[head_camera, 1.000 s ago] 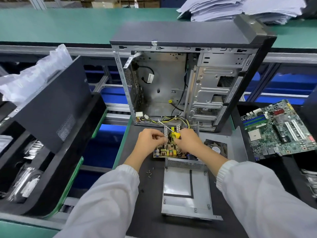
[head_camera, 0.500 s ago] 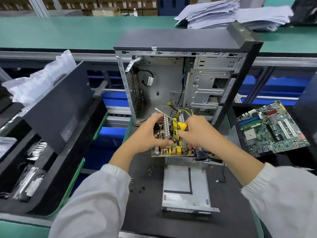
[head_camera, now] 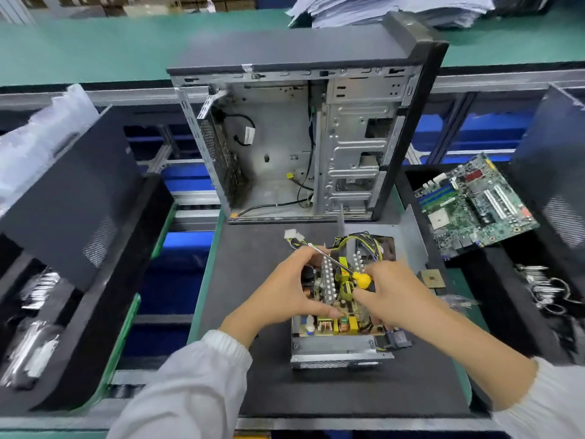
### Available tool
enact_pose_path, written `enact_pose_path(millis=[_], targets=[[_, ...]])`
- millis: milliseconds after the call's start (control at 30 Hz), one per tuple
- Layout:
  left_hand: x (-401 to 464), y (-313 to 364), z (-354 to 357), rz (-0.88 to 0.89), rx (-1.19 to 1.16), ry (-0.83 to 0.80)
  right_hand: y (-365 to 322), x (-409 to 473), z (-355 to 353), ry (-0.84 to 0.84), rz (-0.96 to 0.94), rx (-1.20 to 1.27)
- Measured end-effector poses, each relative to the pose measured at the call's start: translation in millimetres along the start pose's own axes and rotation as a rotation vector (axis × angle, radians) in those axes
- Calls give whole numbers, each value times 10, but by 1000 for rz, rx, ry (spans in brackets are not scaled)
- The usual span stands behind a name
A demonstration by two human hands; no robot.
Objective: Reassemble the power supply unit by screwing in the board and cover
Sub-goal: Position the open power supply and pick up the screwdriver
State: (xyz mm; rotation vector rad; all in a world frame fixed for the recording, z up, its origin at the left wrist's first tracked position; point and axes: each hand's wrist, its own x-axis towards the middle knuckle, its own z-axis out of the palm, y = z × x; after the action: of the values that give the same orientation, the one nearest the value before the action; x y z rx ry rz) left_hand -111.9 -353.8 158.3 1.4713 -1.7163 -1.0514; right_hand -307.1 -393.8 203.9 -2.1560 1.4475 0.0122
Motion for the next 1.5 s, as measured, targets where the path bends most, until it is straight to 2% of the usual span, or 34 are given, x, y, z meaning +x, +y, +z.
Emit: enact_pose_path(millis=[400,567,667,733,833,1033,1233,1300,1367,1400,1433,1500], targets=[[-148,-325,7,-17,10,-55,-21,-14,354,-44,37,-17],[-127,-473,52,80,153,24,36,54,488,-29,44,-16],[-152,-618,-2,14,-15,96,58,89,556,-39,57,-43],[-188,-703,-12,-109,-176,115,54,117,581,-42,74,-73],[-218,-827,58,-251,-303,41,43,143,597,-55,77,-110],[-259,-951,151,-259,-407,-9,-12,179,579,-91,73,-150],[-175,-867,336,-168,-352,86,-38,190,454,-107,29,-282],[-180,-797,384,-158,-341,202,-6,309,282,91,11,-196],[-221,-746,381,-71,-229,422,72,502,57,351,-2,-79],[-242,-723,370,-15,-146,497,103,602,-41,397,1,-114],[-255,-683,354,20,-73,494,122,688,-107,358,24,-186],[-253,-574,334,14,114,335,152,824,-119,185,68,-253]])
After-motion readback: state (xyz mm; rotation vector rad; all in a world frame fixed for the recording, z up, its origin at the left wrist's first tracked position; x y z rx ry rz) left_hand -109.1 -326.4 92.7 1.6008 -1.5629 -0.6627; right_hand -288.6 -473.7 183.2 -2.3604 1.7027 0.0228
